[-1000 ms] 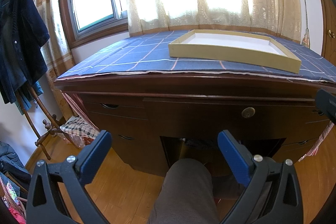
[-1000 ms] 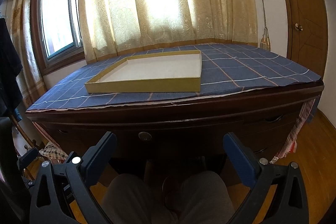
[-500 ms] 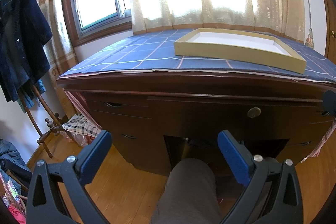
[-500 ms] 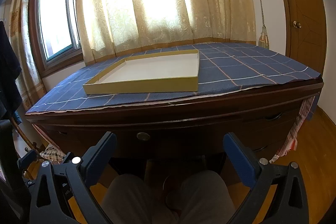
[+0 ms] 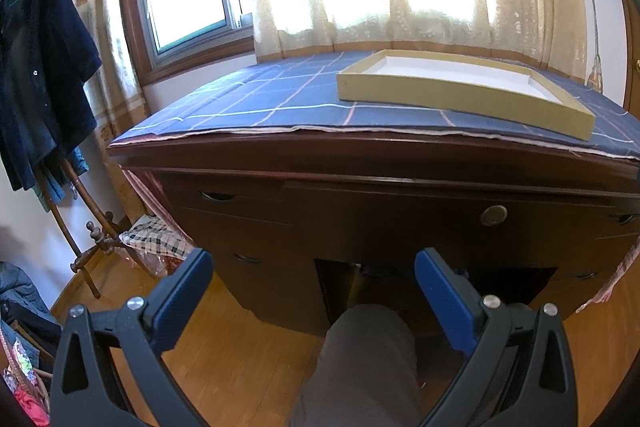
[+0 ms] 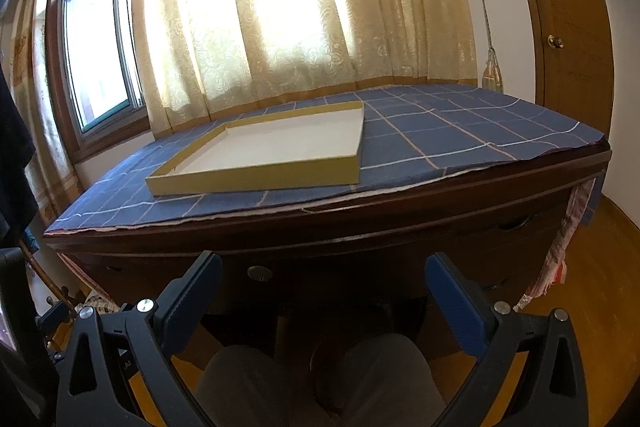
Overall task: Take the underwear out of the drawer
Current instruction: 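Pull the dresser drawer open with the right tool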
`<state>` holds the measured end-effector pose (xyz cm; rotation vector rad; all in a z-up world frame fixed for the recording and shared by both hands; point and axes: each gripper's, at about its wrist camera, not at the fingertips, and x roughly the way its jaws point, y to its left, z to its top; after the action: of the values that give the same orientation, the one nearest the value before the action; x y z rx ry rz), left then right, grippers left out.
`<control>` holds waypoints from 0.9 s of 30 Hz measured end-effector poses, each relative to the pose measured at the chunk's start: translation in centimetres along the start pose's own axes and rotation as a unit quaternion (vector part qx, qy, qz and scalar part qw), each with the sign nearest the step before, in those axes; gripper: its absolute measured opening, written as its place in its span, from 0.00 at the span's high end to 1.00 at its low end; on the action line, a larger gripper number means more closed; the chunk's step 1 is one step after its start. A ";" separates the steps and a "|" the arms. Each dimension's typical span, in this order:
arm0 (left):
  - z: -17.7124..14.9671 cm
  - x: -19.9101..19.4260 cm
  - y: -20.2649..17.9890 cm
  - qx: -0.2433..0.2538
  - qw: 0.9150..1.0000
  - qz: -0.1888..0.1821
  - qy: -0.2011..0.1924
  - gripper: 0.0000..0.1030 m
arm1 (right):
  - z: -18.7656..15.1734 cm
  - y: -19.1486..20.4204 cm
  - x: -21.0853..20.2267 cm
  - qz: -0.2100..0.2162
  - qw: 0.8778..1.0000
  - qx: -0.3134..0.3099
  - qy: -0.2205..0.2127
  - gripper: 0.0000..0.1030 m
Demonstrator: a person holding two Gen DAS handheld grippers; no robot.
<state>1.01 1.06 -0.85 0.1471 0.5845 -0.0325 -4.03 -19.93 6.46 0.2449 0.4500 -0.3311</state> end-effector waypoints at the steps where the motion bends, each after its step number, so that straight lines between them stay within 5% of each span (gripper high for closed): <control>1: 0.0 0.1 0.0 0.001 1.000 0.001 -0.004 0.00 | 0.0 -0.1 0.0 0.000 1.000 0.000 -0.004 0.00; 4: 0.3 0.4 0.5 0.002 1.000 0.003 -0.024 0.00 | 0.2 -0.6 -0.1 0.002 1.000 0.001 -0.029 0.00; 11: 1.1 2.5 2.3 -0.030 0.996 0.002 -0.080 0.00 | -0.6 -2.9 0.1 -0.031 0.981 0.000 -0.193 0.00; 15: 1.0 3.8 2.4 -0.026 0.994 0.029 -0.107 0.00 | -1.0 -3.3 2.5 -0.023 0.983 -0.012 -0.184 0.01; 19: 0.9 5.0 3.2 -0.044 0.992 0.029 -0.112 0.00 | -1.9 -4.6 3.3 -0.045 0.971 -0.018 -0.232 0.01; 27: -0.5 7.7 2.7 0.000 0.996 0.042 -0.085 0.00 | -2.4 -8.6 7.6 0.060 0.992 -0.003 -0.114 0.01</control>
<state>7.36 3.89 -5.12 0.1665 0.4088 0.0368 -1.61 -29.02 -0.46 0.2234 0.2091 -0.2363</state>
